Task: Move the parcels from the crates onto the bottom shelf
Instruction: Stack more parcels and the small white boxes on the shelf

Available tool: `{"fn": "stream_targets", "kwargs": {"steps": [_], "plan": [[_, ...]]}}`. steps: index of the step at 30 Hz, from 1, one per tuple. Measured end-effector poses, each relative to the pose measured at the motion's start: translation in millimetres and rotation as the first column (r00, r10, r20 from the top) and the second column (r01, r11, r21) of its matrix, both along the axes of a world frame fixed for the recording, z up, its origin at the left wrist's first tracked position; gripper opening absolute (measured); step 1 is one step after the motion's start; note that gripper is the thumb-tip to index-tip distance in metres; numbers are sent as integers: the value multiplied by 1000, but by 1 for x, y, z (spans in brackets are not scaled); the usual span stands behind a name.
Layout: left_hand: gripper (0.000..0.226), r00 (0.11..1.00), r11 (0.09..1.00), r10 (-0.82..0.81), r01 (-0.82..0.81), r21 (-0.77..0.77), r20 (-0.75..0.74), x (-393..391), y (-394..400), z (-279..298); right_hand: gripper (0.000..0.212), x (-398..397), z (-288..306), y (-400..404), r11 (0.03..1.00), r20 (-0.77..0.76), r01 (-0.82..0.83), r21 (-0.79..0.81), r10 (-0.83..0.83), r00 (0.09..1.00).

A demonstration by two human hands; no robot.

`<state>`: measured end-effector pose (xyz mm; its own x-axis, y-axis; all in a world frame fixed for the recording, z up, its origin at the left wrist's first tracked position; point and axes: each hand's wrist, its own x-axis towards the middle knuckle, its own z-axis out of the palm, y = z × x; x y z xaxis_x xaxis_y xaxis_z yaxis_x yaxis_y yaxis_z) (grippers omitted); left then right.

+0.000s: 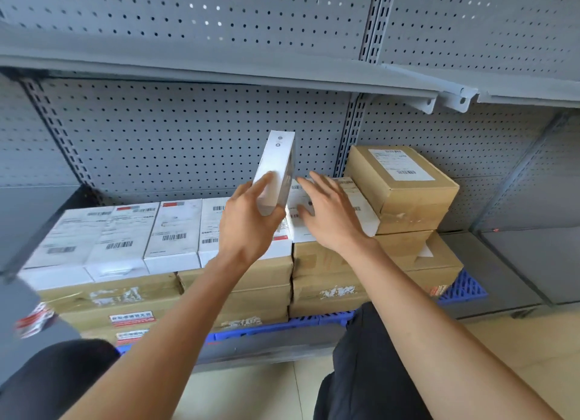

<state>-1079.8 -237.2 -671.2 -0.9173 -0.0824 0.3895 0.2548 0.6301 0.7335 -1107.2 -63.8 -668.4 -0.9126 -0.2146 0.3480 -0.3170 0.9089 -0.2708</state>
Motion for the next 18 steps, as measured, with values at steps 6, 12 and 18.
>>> {"fn": "stream_targets", "kwargs": {"steps": [6, 12, 18], "plan": [[58, 996, 986, 55, -64, 154, 64, 22, -68, -5, 59, 10, -9, -77, 972, -33, -210, -105, 208, 978], [57, 978, 941, 153, -187, 282, 138, 48, -141, -11, 54, 21, -24, -156, 893, 5, -365, -265, 379, 925], [55, 954, 884, 241, -292, 364, 181, 72, -207, -21, 54, 38, -31, -228, 826, 30, -493, -274, 520, 854]]}}
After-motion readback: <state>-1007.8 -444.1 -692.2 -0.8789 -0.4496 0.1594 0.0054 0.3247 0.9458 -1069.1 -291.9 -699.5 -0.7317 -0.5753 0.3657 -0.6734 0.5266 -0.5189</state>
